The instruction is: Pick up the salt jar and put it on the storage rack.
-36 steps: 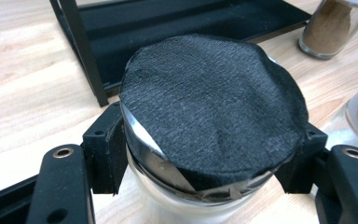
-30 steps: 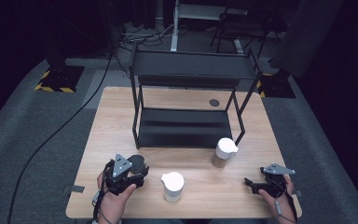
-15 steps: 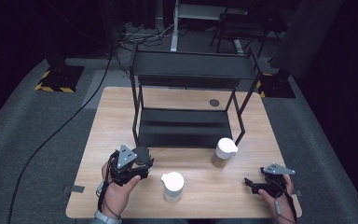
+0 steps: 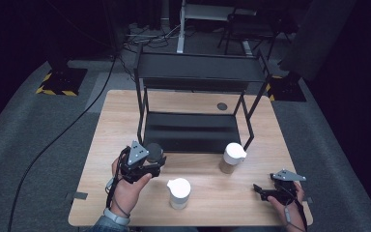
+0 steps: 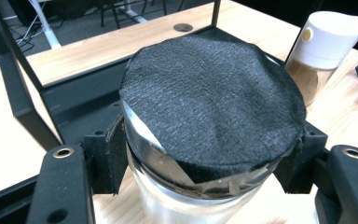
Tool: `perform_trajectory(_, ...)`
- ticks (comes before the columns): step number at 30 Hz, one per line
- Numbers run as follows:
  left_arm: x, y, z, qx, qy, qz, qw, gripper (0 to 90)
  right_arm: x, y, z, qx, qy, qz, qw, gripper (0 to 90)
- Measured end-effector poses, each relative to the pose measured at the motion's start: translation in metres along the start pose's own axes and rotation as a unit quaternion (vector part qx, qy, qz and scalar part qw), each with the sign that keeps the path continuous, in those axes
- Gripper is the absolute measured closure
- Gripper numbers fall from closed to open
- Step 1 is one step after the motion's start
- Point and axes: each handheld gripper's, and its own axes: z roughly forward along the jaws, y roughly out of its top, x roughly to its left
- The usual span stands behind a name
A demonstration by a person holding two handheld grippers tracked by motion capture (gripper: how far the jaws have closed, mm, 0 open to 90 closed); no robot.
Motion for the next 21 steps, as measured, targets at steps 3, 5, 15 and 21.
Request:
perform_trajectory(3, 0.000, 0.005, 0.003, -0.002, -0.002, 0.001, 1.0000, 31.0, 0.000, 0.000, 0.000, 0.000, -0.001, 0.001, 1.0000, 9.7)
perform_trajectory(5, 0.000, 0.009, 0.005, -0.002, -0.003, 0.004, 1.0000, 31.0, 0.000, 0.000, 0.000, 0.000, -0.001, 0.001, 1.0000, 9.7)
perform_trajectory(15, 0.004, 0.030, 0.019, -0.009, -0.005, 0.010, 0.9999, 31.0, 0.001, 0.000, 0.000, 0.000, -0.003, 0.003, 1.0000, 9.7)
perform_trajectory(21, 0.006, 0.038, 0.030, -0.004, -0.008, 0.014, 0.9999, 31.0, 0.001, 0.000, 0.000, 0.000, -0.004, 0.004, 1.0000, 9.6)
